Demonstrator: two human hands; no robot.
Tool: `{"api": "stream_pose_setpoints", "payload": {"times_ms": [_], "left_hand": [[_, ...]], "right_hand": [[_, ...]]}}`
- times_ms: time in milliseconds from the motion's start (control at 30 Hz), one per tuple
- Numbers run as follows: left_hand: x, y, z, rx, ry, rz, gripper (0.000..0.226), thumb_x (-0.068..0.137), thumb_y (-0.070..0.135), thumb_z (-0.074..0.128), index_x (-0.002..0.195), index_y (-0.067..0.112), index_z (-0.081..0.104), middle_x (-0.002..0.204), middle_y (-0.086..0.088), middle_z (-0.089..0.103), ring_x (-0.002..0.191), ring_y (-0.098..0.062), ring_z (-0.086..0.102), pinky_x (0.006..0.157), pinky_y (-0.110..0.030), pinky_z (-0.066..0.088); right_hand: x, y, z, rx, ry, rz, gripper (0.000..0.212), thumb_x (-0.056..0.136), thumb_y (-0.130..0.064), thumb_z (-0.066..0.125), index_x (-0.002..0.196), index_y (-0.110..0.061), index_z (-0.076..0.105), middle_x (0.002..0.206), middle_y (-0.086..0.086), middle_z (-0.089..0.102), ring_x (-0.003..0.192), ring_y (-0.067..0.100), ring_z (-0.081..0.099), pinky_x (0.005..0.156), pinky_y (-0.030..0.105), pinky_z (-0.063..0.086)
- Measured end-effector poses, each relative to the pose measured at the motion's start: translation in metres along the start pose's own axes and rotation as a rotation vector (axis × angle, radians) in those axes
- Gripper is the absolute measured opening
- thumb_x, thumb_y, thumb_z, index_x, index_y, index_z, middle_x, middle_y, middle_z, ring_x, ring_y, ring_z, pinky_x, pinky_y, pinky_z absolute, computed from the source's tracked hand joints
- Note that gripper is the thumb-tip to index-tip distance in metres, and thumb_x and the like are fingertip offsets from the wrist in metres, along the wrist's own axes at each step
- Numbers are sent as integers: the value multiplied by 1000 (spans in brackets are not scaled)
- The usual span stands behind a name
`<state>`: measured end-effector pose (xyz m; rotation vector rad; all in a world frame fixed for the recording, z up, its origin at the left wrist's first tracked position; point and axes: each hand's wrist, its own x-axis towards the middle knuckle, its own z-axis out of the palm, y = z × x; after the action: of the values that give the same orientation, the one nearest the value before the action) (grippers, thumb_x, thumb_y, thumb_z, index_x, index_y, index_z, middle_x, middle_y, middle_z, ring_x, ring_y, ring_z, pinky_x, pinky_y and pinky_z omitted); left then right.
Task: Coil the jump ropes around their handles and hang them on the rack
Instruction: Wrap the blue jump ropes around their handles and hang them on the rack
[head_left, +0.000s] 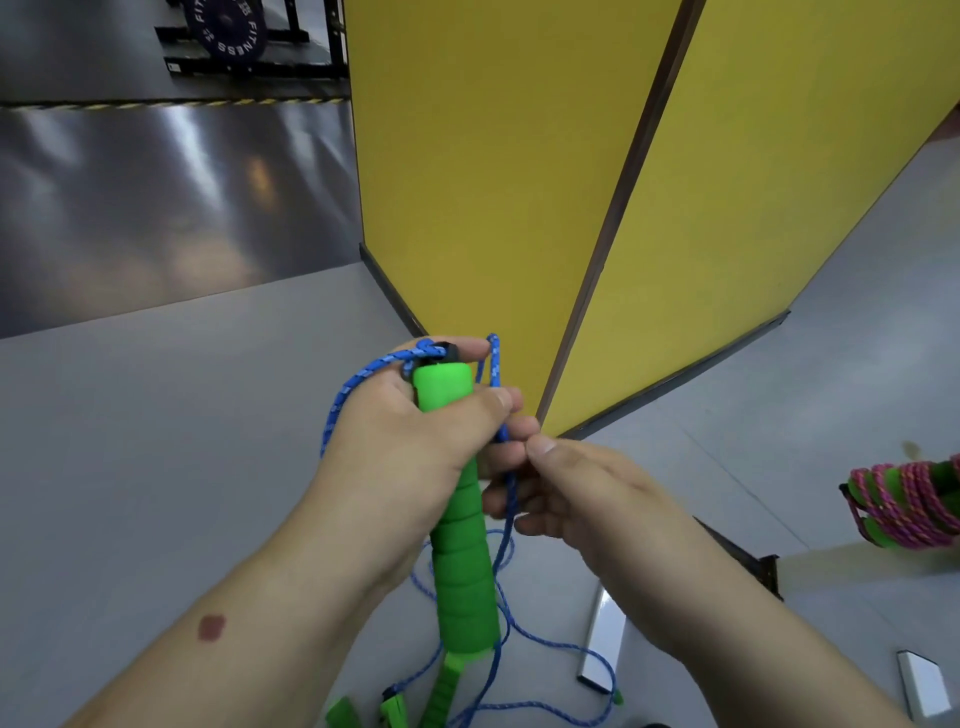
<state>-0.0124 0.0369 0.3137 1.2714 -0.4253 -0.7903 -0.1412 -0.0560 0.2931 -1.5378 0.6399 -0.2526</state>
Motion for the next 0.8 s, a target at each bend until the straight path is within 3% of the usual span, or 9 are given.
{"api": "stream_pose_setpoints", "payload": {"times_ms": [100, 233, 367, 467, 533, 633, 700, 800], "left_hand": [[5, 3, -7, -81, 37, 7, 28, 89, 4, 72, 111, 20, 65, 84, -11, 79, 80, -25, 78, 62, -29, 60], [3, -1, -6, -14, -63, -39, 34, 92, 0, 66, 118, 21, 63, 99, -6, 80, 90, -23, 78, 63, -26, 58], [-6, -16, 6, 268, -218, -27, 30, 84, 16, 74, 111, 28, 72, 95, -5, 79, 88, -25, 78, 80, -46, 63], [-9, -18, 11, 260, -202, 11, 18, 88, 13, 74, 104, 21, 74, 86, -9, 78, 82, -27, 77, 82, -53, 63], [-10, -15, 12, 209, -159, 24, 18, 90, 10, 73, 104, 21, 74, 84, -10, 78, 79, -27, 77, 80, -49, 64], [-6, -6, 8, 68, -64, 18, 28, 90, 4, 73, 110, 23, 70, 83, -12, 77, 69, -23, 75, 69, -36, 62], [-2, 0, 3, 1, -24, 3, 30, 89, 2, 73, 112, 22, 66, 81, -15, 76, 63, -21, 70, 59, -32, 60], [2, 4, -3, -29, 20, 12, 33, 90, 3, 72, 116, 21, 63, 83, -19, 76, 63, -23, 69, 57, -31, 58]], "right_hand": [[-4, -5, -1, -90, 25, -35, 21, 100, -17, 57, 95, -20, 77, 88, 2, 77, 85, 10, 69, 82, 26, 52], [-2, -10, -1, 1, 226, -211, 23, 98, -8, 59, 98, -21, 78, 85, 2, 76, 78, 12, 70, 71, 27, 53], [-5, -21, 1, 141, 273, -310, 24, 94, -2, 61, 97, -18, 79, 86, -2, 79, 78, 9, 73, 69, 20, 55], [-4, -20, 1, 182, 312, -303, 18, 91, -5, 65, 96, -16, 78, 87, 0, 79, 71, 10, 70, 61, 20, 54], [-2, -15, 0, 171, 271, -285, 16, 94, -11, 65, 101, -18, 77, 92, 1, 78, 69, 12, 65, 64, 27, 55], [1, -4, -3, 109, 149, -151, 23, 93, -36, 60, 104, -23, 75, 94, -1, 76, 82, 15, 66, 76, 40, 52], [0, -2, -5, 13, 19, -51, 31, 91, -42, 54, 98, -21, 76, 92, 0, 76, 85, 15, 66, 77, 36, 49], [-3, -3, -4, -61, -13, -74, 22, 92, -27, 57, 96, -17, 76, 90, 2, 77, 82, 11, 66, 72, 24, 50]]}}
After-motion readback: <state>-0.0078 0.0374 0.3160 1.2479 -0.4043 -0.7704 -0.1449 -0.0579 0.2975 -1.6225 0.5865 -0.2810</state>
